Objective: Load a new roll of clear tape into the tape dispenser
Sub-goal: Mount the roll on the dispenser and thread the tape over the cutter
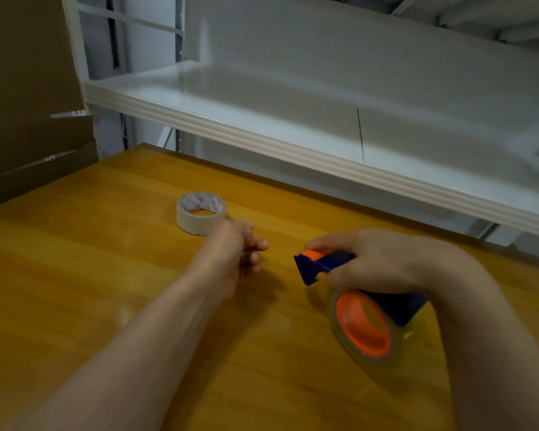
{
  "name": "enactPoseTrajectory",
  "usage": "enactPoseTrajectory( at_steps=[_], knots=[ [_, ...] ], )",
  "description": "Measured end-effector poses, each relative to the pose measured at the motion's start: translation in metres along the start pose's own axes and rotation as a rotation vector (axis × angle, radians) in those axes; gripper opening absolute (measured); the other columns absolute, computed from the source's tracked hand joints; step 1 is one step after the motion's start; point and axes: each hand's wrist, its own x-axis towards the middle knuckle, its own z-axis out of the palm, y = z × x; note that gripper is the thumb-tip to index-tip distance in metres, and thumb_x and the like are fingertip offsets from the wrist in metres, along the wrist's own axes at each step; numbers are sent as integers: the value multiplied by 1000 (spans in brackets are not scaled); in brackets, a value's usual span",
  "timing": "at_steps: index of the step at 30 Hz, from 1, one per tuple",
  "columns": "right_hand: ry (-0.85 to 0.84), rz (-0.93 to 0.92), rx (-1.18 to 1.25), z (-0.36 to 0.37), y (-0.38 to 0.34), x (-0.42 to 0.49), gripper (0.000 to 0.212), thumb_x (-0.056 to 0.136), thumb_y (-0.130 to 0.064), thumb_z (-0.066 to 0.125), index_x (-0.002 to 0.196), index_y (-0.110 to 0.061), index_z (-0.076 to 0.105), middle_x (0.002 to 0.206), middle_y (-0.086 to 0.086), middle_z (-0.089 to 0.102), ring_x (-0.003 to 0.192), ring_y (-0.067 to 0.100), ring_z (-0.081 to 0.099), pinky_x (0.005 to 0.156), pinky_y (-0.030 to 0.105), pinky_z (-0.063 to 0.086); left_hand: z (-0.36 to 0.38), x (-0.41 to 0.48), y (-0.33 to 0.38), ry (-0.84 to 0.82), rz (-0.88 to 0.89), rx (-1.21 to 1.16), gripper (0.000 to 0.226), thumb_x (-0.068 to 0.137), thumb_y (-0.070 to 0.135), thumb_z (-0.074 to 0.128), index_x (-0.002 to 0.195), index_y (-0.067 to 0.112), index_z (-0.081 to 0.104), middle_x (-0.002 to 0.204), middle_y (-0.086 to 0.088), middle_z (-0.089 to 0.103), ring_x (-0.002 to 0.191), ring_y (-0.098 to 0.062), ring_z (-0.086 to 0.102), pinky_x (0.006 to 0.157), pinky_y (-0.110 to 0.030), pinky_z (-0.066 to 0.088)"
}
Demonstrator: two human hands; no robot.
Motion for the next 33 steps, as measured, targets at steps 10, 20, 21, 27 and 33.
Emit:
enactPoseTrajectory(
  at_steps=[10, 20, 21, 27, 33],
  knots=[
    [-82, 9, -157, 1, -35, 36, 61, 88, -40, 61, 145, -52, 42, 108, -8, 58, 83, 15, 64, 63, 27, 48, 2, 9, -5, 92, 31, 88, 45, 89, -6, 33, 128, 12, 48, 70, -4, 53, 54, -14, 39, 52, -29, 36],
    [-102, 7, -198, 9, -44, 50, 50, 92, -35, 53, 142, -44, 53, 122, -7, 59, 99, 17, 60, 80, 33, 49, 3, 13, -8, 89, 32, 106, 30, 91, -6, 34, 100, 16, 52, 71, -5, 53, 55, -15, 39, 54, -30, 35],
    [-105, 17, -202, 9, -45, 51, 49, 92, -35, 54, 140, -42, 55, 122, -5, 63, 93, 16, 60, 77, 33, 47, 3, 12, -8, 92, 34, 105, 30, 90, -6, 34, 94, 17, 52, 71, -5, 53, 55, -15, 39, 54, -30, 35],
    [-124, 80, -217, 10, -49, 55, 56, 85, -36, 57, 140, -25, 59, 138, 8, 64, 85, 20, 55, 71, 35, 39, 5, 12, -3, 133, -10, 99, 28, 94, -6, 33, 110, 12, 47, 71, -6, 50, 57, -15, 37, 55, -30, 34],
    [-168, 55, -294, 7, -51, 51, 57, 93, -35, 53, 149, -35, 46, 146, 0, 54, 117, 26, 59, 87, 35, 46, 3, 11, -5, 129, -8, 92, 28, 92, -6, 34, 107, 14, 47, 71, -5, 51, 57, -15, 39, 56, -30, 36]
  ],
)
